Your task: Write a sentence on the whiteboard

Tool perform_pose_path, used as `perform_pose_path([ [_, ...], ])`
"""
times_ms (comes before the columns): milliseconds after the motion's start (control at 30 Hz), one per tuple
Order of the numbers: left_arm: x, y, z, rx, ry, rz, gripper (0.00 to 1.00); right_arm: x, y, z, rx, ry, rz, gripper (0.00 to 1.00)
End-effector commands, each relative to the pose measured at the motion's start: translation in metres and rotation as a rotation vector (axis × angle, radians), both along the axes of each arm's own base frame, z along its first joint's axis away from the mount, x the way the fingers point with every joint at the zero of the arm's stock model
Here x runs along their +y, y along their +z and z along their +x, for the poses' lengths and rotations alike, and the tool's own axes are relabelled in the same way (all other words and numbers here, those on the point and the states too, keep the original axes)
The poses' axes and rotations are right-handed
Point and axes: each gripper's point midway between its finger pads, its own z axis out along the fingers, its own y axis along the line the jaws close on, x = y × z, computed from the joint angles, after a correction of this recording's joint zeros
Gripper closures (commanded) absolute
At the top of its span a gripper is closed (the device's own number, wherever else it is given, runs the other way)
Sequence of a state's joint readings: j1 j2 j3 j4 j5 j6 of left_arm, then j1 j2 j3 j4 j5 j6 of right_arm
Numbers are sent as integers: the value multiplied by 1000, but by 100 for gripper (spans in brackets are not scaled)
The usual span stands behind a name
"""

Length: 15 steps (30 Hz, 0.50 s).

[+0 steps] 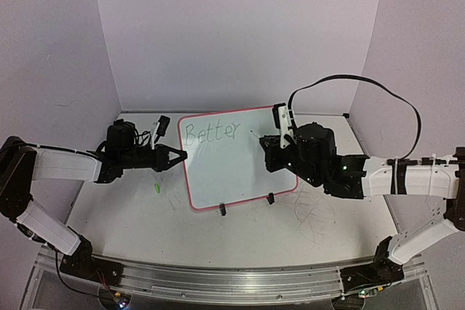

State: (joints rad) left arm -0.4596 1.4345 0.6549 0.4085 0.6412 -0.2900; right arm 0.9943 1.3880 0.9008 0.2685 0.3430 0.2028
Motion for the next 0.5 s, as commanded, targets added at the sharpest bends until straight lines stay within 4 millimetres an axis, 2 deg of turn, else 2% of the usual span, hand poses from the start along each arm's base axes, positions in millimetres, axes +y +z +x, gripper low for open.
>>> perform_pose_path([
  [0,6,4,22,-56,91,61,100,3,21,13,-49,-57,26,100],
  [300,3,0,23,-35,74,64,100,10,27,27,-44,-69,49,100],
  [467,2,-3,22,-28,66,70,100,14,30,27,-44,-48,59,100],
])
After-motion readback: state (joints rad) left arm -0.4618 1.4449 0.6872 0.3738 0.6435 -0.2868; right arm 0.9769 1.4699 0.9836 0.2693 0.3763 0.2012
